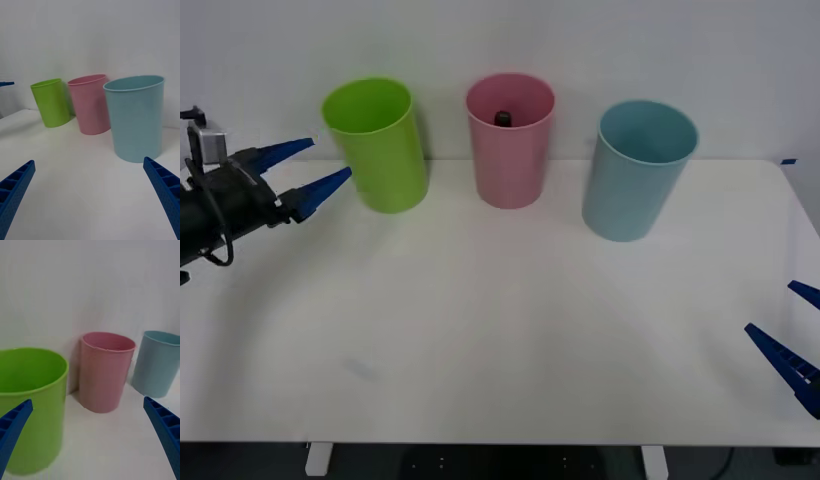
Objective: Grasp the object on the table and drop it into the matching bin: aluminum can to the light blue bin, PET bottle to the pink bin.
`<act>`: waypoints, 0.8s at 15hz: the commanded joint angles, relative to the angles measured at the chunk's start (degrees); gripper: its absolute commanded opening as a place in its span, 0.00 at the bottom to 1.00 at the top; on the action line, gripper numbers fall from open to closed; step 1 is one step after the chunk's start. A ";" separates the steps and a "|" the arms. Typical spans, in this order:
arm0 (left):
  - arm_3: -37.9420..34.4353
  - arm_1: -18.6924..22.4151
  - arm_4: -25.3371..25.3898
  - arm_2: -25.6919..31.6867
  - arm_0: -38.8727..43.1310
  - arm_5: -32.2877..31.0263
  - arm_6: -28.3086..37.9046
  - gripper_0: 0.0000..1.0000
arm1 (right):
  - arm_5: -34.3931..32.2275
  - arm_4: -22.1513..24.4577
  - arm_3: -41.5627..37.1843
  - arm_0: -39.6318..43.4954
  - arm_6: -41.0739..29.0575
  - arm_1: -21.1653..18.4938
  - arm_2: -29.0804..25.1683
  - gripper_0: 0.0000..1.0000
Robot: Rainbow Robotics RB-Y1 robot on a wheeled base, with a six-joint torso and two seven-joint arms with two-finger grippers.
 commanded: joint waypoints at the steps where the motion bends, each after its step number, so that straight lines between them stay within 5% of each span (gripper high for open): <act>1: -0.57 0.08 -2.08 4.30 2.78 -5.27 -0.45 1.00 | 0.00 0.00 0.00 0.00 0.00 0.00 0.00 1.00; 12: -13.49 0.16 0.29 10.19 20.89 -7.20 -0.36 1.00 | 0.00 0.00 0.00 0.00 0.00 0.00 0.00 1.00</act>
